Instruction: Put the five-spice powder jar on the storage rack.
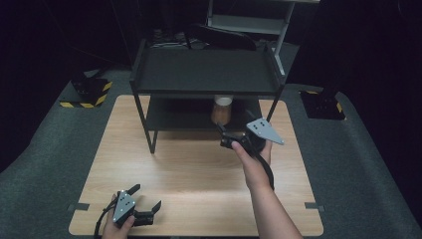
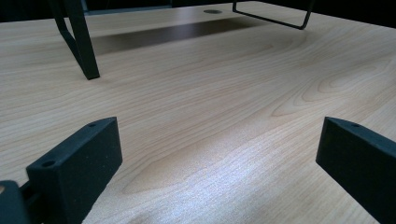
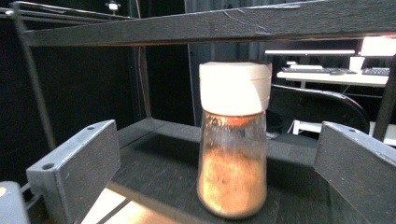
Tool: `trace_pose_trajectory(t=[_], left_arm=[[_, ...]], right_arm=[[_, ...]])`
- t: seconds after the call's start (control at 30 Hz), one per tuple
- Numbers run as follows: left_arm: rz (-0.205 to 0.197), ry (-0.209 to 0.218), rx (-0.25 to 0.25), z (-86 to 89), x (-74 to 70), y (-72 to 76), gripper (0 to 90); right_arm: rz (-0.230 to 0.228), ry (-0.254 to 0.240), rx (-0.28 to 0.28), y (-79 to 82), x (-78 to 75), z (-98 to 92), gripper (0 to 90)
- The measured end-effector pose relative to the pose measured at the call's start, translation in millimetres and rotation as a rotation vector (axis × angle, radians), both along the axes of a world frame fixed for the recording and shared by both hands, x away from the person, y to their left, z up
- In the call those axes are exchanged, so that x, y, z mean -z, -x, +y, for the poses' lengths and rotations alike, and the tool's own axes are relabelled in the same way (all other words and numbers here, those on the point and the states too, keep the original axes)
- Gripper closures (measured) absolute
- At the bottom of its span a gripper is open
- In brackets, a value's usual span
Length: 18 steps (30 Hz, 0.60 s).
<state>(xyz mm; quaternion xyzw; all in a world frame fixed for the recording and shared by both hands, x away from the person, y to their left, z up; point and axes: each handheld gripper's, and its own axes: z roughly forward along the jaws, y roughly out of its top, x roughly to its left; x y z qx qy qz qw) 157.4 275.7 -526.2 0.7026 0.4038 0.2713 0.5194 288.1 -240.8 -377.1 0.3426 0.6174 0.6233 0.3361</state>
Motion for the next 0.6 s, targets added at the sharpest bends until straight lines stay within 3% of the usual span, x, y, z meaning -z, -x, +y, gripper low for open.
trace_pose_trajectory(t=[0.33, 0.6], left_arm=[[0.001, -0.004, 0.001, -0.7, -0.4, -0.2, 0.5], [-0.001, -0.005, -0.001, -1.1, -0.2, 0.3, 0.5]], right_arm=[[-0.027, 0.025, -0.023, 42.1, 21.9, -22.6, 0.3], [-0.005, 0.046, -0.019, 69.7, 47.4, -37.3, 0.3]])
